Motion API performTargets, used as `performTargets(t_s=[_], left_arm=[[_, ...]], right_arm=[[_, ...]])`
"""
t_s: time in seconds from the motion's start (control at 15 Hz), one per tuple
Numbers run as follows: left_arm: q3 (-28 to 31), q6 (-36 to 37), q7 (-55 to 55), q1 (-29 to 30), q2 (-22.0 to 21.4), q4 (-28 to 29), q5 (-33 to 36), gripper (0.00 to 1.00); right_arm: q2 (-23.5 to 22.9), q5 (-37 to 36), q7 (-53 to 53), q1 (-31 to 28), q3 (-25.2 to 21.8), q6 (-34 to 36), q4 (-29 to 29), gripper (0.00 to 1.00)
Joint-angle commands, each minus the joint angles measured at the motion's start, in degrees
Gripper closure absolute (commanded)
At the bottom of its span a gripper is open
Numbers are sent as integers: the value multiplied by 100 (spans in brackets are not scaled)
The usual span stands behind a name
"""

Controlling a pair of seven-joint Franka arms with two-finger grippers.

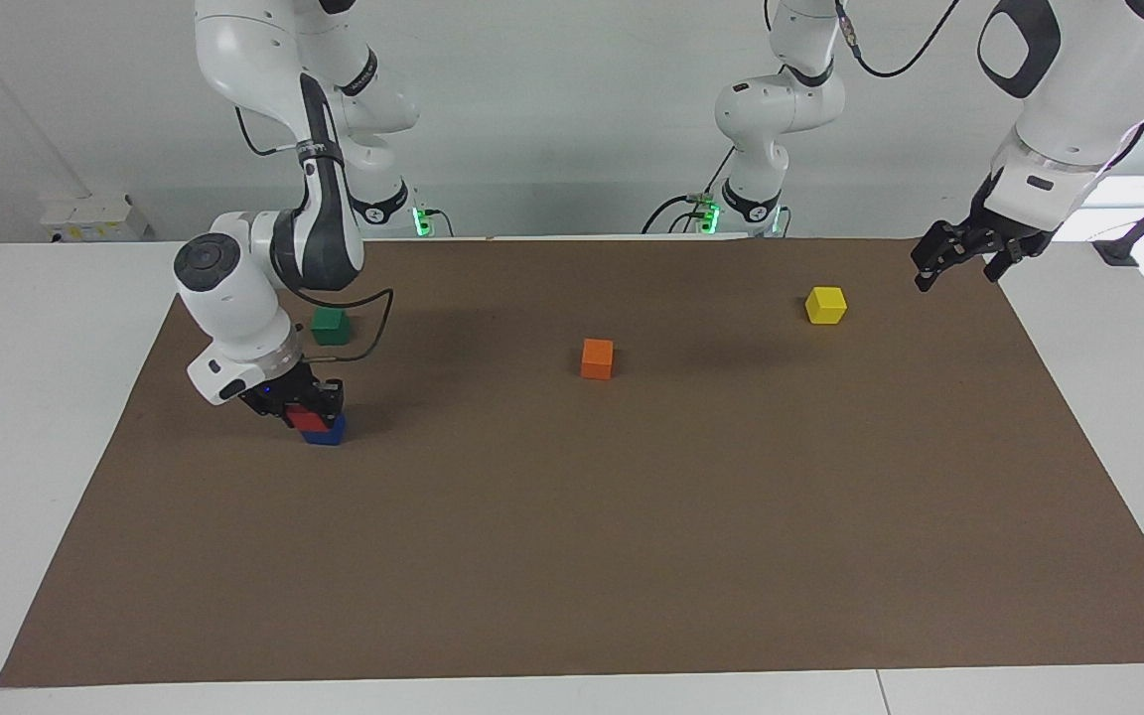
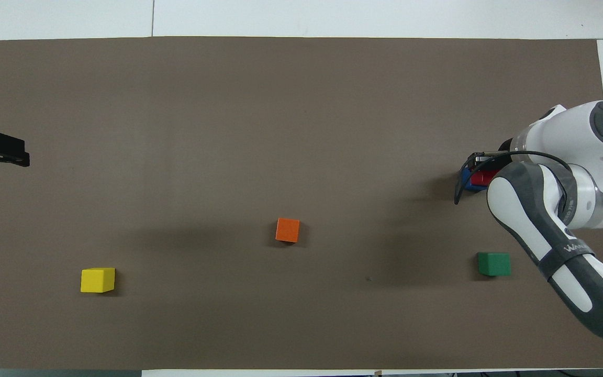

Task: Transfer red block to right arm and stack on blue block
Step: 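Lower the red cube onto the blue cube with the right gripper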

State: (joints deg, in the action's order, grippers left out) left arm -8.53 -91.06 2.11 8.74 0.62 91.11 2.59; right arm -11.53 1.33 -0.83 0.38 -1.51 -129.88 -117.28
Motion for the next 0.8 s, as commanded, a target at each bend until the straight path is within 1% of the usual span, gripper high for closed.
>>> performTargets(t_s=[0.0, 0.13, 0.4, 0.53, 0.6, 0.73], left_arm=[[44, 62, -44, -13, -97, 82, -110, 0], [44, 62, -44, -4, -97, 82, -110, 0], [44, 62, -44, -4, -97, 73, -110, 0], [44, 62, -44, -4, -97, 73, -110, 0], [44, 62, -44, -4, -97, 82, -110, 0], [44, 62, -44, -4, -97, 82, -110, 0]], right_arm=[[45, 166, 180, -91, 72, 33, -31, 80], [45, 166, 162, -74, 72, 24, -31, 0], [45, 166, 136, -47, 63, 41, -23, 0], [89, 166, 162, -38, 63, 156, 108, 0], [150, 149, 180, -30, 63, 339, 222, 0], [247, 96, 284, -21, 81, 900, 634, 0]])
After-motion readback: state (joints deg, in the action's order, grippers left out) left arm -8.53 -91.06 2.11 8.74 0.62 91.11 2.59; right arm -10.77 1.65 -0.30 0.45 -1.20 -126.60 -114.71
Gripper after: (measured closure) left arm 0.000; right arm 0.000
